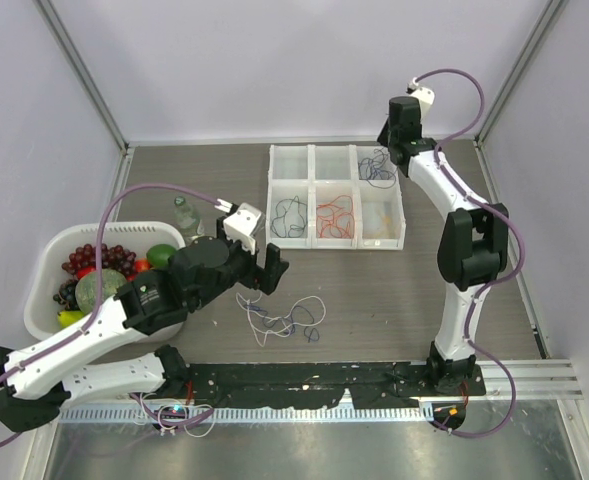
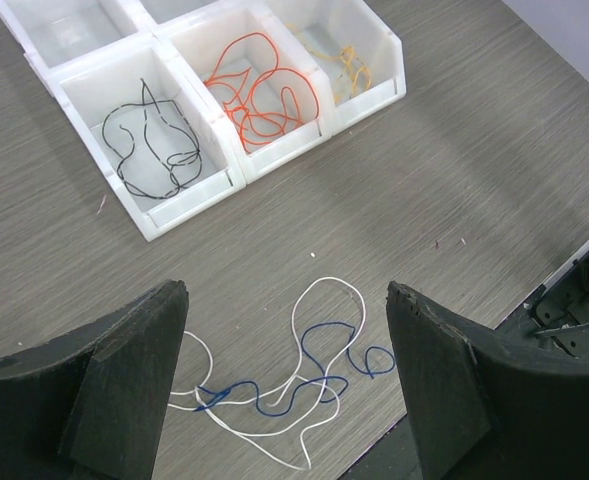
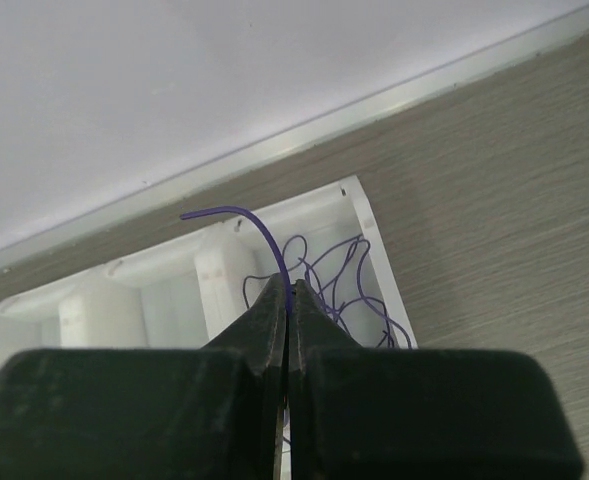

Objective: Untangle the cables

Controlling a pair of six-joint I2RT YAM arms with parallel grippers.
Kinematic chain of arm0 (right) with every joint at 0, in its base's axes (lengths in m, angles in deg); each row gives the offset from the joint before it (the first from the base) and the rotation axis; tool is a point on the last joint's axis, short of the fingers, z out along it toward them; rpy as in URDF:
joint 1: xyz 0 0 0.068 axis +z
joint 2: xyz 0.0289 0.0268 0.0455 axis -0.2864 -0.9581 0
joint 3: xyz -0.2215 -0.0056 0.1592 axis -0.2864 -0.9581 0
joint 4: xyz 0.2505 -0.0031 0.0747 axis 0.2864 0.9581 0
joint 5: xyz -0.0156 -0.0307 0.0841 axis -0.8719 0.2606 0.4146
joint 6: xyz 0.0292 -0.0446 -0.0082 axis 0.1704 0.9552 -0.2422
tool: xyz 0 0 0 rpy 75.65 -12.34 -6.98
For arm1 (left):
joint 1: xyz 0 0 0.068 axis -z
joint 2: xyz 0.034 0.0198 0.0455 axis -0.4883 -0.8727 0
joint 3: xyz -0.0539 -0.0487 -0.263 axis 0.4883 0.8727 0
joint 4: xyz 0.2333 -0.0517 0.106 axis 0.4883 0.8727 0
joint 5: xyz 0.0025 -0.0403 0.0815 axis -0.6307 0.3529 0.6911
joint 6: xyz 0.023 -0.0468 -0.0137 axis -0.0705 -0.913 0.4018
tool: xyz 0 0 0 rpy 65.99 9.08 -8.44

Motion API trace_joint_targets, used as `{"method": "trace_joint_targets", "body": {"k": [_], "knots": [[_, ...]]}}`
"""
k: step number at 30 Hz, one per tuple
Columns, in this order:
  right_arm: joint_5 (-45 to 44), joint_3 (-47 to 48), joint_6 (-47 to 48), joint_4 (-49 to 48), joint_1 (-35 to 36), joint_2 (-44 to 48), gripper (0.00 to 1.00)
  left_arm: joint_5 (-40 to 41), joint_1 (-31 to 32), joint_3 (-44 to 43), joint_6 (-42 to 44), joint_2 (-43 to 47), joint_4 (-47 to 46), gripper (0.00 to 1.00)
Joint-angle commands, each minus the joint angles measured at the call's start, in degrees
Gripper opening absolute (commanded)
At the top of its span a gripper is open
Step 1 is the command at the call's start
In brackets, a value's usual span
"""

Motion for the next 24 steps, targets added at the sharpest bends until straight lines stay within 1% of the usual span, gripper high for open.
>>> {"method": "trace_joint_targets", "body": {"k": [1, 4, 6, 7, 8, 9, 10, 11, 12, 14, 16, 20, 21, 22, 23, 24], "knots": [[1.4, 0.0, -1.9, 1.3, 0.0, -0.7, 0.02, -0.1, -0.4, -2.3, 0.5, -0.7, 0.3, 0.84], [1.7, 1.1, -2.1, 5.1, 0.0, -1.4, 0.08, -0.5, -0.4, -2.5, -0.1, -1.3, 1.1, 0.84], [2.8, 3.2, -2.0, 9.1, 0.0, -1.5, 0.17, -0.5, -0.5, -2.4, -0.9, -1.6, 1.7, 0.84], [2.7, 4.1, -2.2, 12.4, 0.1, -1.5, 0.26, -0.4, -0.6, -2.3, -1.5, -1.7, 1.7, 0.84], [2.5, 6.4, -2.5, 14.2, 0.0, -1.6, 0.31, -0.3, -0.5, -2.0, -1.9, -1.8, 1.7, 0.84], [2.6, 7.6, -2.7, 18.2, 0.0, -1.7, 0.42, -0.3, -0.6, -1.5, -2.7, -2.0, 1.5, 0.82], [2.8, 9.6, -3.0, 20.1, 0.0, -1.6, 0.46, -0.2, -0.8, -1.0, -3.6, -2.1, 1.2, 0.82], [3.2, 10.4, -3.4, 23.2, 0.0, -1.5, 0.55, -0.2, -1.1, -0.2, -4.5, -2.3, 0.9, 0.81], [3.3, 11.2, -4.2, 25.7, 0.0, -0.8, 0.61, -0.2, -1.5, 0.6, -5.8, -2.3, 0.6, 0.80], [4.6, 10.7, -5.1, 28.3, 0.1, 1.4, 0.64, 0.0, -2.5, 2.0, -7.8, -2.5, 0.4, 0.76], [6.0, 7.7, -5.4, 28.8, 0.2, 4.8, 0.69, -0.3, -3.7, 3.2, -9.8, -2.7, 0.9, 0.75], [8.9, -1.9, -6.0, 29.3, 1.1, 13.6, 0.70, -3.5, -6.7, 4.1, -14.5, -4.6, 3.9, 0.76], [10.6, -6.4, -5.8, 28.9, 1.7, 17.2, 0.70, -5.4, -7.2, 4.6, -15.1, -5.4, 4.2, 0.76], [14.4, -9.0, -5.1, 26.9, 3.3, 19.1, 0.70, -7.2, -7.7, 5.0, -15.6, -6.1, 4.6, 0.76], [17.4, -15.5, -4.5, 25.1, 4.3, 23.6, 0.69, -8.1, -7.9, 5.2, -16.2, -6.9, 5.3, 0.74], [23.2, -18.4, -3.2, 22.3, 7.5, 26.2, 0.67, -9.1, -8.0, 5.6, -16.7, -7.6, 5.8, 0.71]]}}
